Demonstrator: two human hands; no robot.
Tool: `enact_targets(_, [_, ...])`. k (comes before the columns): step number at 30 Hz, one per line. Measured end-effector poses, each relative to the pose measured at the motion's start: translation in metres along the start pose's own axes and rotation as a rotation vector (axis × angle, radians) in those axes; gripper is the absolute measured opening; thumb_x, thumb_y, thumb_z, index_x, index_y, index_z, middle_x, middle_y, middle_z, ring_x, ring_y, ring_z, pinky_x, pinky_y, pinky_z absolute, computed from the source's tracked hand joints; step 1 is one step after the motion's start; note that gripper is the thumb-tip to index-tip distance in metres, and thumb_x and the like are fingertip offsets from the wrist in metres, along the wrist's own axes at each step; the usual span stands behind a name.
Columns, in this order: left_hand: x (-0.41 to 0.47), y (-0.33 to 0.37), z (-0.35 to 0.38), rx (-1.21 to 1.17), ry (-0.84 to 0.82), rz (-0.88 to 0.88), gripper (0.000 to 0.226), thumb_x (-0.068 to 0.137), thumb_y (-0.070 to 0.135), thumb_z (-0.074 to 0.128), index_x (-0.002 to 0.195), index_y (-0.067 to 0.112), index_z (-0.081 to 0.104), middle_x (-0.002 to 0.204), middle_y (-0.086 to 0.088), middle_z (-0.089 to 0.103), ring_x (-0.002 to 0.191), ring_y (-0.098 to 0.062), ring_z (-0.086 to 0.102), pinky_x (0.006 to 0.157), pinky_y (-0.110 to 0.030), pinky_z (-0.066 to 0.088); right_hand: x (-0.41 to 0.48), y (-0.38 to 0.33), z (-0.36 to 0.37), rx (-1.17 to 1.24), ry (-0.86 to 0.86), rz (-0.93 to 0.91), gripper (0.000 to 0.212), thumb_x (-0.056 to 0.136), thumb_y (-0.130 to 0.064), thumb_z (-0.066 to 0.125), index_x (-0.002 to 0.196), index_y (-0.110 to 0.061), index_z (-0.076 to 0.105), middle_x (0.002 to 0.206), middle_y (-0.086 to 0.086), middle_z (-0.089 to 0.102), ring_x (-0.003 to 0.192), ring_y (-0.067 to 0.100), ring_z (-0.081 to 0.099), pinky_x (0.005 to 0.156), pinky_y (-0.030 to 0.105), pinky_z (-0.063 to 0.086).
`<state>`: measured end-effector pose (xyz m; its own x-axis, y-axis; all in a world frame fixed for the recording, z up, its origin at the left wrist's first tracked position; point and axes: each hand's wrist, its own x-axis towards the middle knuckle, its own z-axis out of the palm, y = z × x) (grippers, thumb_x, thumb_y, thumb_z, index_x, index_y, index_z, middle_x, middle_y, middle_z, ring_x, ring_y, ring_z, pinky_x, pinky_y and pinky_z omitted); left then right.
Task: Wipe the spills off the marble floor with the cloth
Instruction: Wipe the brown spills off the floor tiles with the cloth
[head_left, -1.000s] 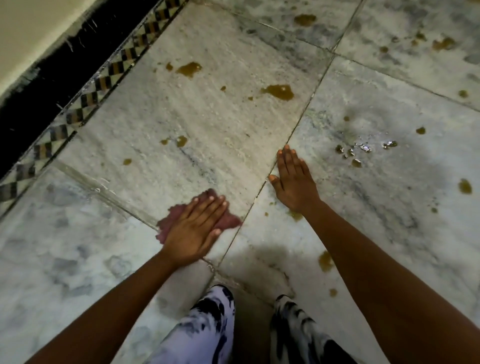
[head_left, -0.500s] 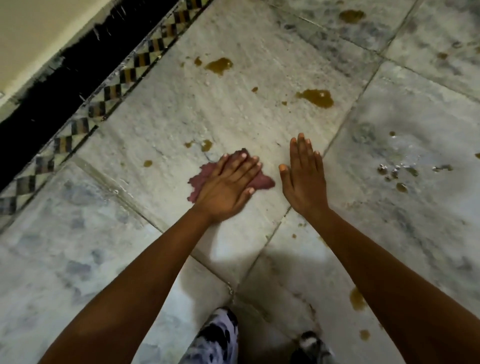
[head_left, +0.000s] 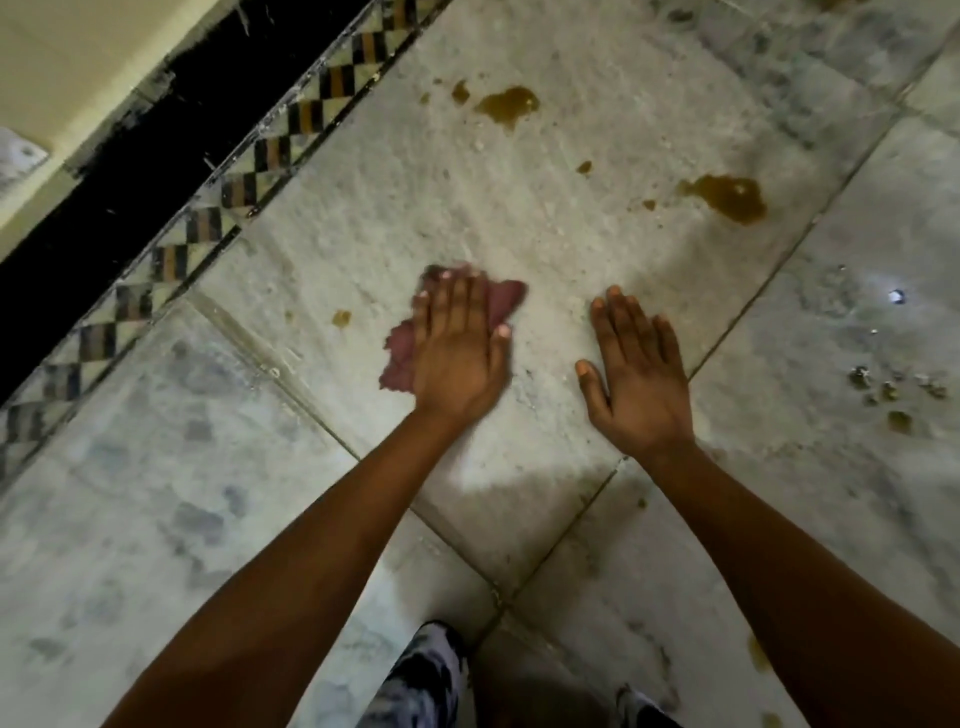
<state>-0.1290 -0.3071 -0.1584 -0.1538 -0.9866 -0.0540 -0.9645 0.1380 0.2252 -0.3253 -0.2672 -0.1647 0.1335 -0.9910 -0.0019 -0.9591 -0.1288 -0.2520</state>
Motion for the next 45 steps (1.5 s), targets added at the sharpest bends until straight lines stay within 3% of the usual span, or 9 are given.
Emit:
enact_targets(4, [0.036,-0.009,-0.004,0.012,-0.039,0.255,0.062,0.094,0.039,0.023,0.144,0.004,0.031,0.151,-0.014,0.032,0.142,-0.028,0.025,0.117,-0.042,0.009,0.000,0.002,-0.002,-0.005,-0.018,0.010,0.062,0.094,-0.041,0.029,0.148,-0.011,0.027,0.155,0.010,0.024,0.143,0.022,0.021,0.117,0.041,0.011])
enact_targets(11, [0.024,-0.057,-0.010,0.048,0.067,-0.108,0.062,0.095,0.037,0.021,0.146,0.001,0.025,0.152,-0.016,0.028,0.143,-0.030,0.021,0.117,-0.044,0.008,-0.001,0.000,-0.004,0.018,-0.055,0.030,0.061,0.095,-0.042,0.027,0.149,-0.013,0.022,0.157,0.007,0.019,0.144,0.020,0.016,0.118,0.041,0.009])
enact_targets(15, [-0.031,-0.039,-0.010,0.023,-0.054,0.121,0.059,0.096,0.038,0.024,0.147,0.008,0.027,0.153,-0.009,0.030,0.144,-0.026,0.018,0.117,-0.045,0.006,0.000,-0.002,-0.004,0.020,-0.080,0.038,0.062,0.095,-0.043,0.027,0.149,-0.013,0.023,0.157,0.007,0.019,0.144,0.020,0.016,0.118,0.041,0.010])
enact_targets(19, [-0.065,-0.075,-0.022,0.074,-0.103,0.291,0.057,0.096,0.039,0.026,0.147,0.015,0.028,0.155,-0.005,0.024,0.144,-0.020,0.016,0.117,-0.044,0.007,0.000,-0.002,-0.001,0.022,-0.074,0.032,0.062,0.095,-0.043,0.027,0.149,-0.013,0.023,0.157,0.008,0.020,0.144,0.021,0.018,0.117,0.040,0.010])
enact_targets(27, [0.021,-0.132,-0.035,0.025,0.065,-0.320,0.055,0.096,0.035,0.024,0.147,0.015,0.028,0.155,-0.011,0.025,0.143,-0.029,0.019,0.116,-0.045,0.010,0.002,-0.001,-0.003,0.027,-0.049,0.031,0.063,0.094,-0.043,0.028,0.149,-0.013,0.022,0.156,0.009,0.020,0.144,0.023,0.018,0.117,0.041,0.009])
enact_targets(34, [-0.026,-0.090,-0.029,-0.051,-0.064,0.002,0.057,0.096,0.038,0.019,0.149,0.016,0.022,0.156,-0.006,0.021,0.146,-0.020,0.010,0.118,-0.042,0.006,0.003,-0.001,-0.007,0.029,-0.081,0.047,0.063,0.093,-0.043,0.029,0.149,-0.013,0.024,0.156,0.009,0.022,0.143,0.023,0.020,0.117,0.040,0.008])
enact_targets(38, [-0.046,-0.135,-0.037,-0.003,-0.019,-0.141,0.058,0.096,0.039,0.017,0.148,0.014,0.025,0.155,-0.010,0.024,0.144,-0.024,0.016,0.118,-0.043,0.012,0.002,-0.002,-0.008,0.056,-0.077,0.052,0.063,0.093,-0.043,0.030,0.148,-0.014,0.025,0.156,0.008,0.022,0.143,0.021,0.019,0.117,0.038,0.006])
enact_targets(43, [0.027,-0.148,-0.042,-0.004,0.046,-0.482,0.062,0.094,0.036,0.019,0.149,0.008,0.019,0.156,-0.016,0.017,0.145,-0.031,0.012,0.118,-0.043,0.008,0.001,-0.002,-0.007,0.055,-0.087,0.053,0.064,0.091,-0.043,0.032,0.149,-0.015,0.024,0.157,0.006,0.020,0.144,0.020,0.018,0.117,0.039,0.007])
enact_targets(45, [0.045,-0.124,-0.035,-0.017,0.032,-0.429,0.063,0.094,0.038,0.018,0.149,0.008,0.016,0.156,-0.017,0.014,0.145,-0.032,0.009,0.119,-0.044,0.006,0.003,-0.002,-0.008,0.060,-0.103,0.049,0.064,0.091,-0.043,0.032,0.149,-0.015,0.024,0.157,0.007,0.019,0.144,0.021,0.018,0.117,0.040,0.008])
